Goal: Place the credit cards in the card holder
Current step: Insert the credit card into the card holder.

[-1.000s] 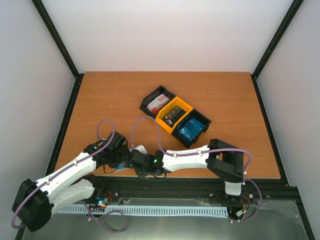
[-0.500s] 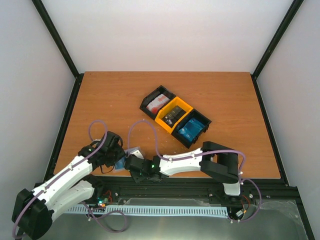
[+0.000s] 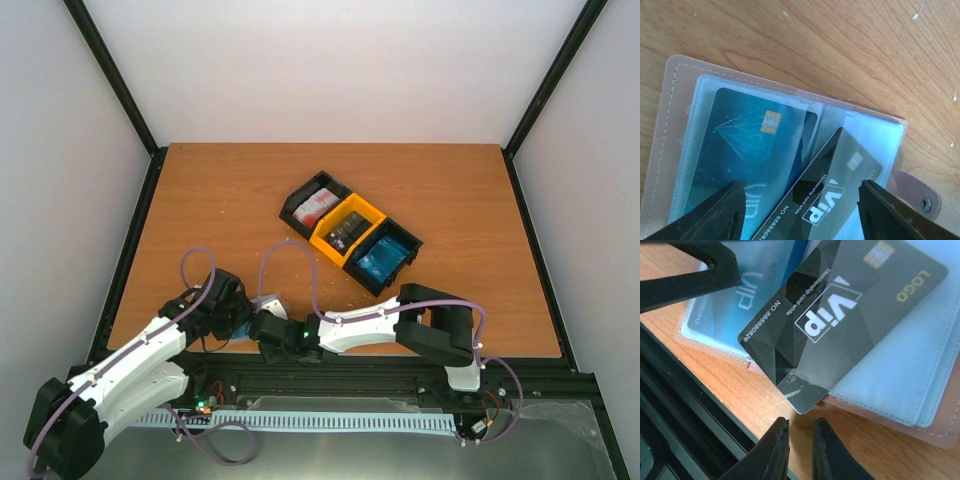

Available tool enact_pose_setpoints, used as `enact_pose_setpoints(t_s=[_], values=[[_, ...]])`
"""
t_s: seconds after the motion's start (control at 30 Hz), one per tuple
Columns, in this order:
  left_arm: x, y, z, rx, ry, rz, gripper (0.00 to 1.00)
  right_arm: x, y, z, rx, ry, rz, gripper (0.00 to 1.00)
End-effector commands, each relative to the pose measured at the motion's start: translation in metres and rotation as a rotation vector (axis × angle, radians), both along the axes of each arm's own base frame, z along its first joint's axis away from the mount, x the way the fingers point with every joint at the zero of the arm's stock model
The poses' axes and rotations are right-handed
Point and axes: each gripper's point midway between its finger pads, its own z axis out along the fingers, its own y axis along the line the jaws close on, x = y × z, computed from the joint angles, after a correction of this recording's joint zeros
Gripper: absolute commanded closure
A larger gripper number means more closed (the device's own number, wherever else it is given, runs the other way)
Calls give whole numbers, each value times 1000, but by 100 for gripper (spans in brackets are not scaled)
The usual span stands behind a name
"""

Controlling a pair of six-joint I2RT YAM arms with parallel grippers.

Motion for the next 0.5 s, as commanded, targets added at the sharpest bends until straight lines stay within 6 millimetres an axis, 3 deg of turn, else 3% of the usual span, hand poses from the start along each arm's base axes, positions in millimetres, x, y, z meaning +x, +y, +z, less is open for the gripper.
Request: enact_pose_setpoints(t_s=[0.0,0.47], values=[[-2,2,-2,12,10,1,36,16,-10,-10,-32,-34,-95,84],[-8,3,-12,11,33,-13,41,38,-2,0,18,-48,-171,93]])
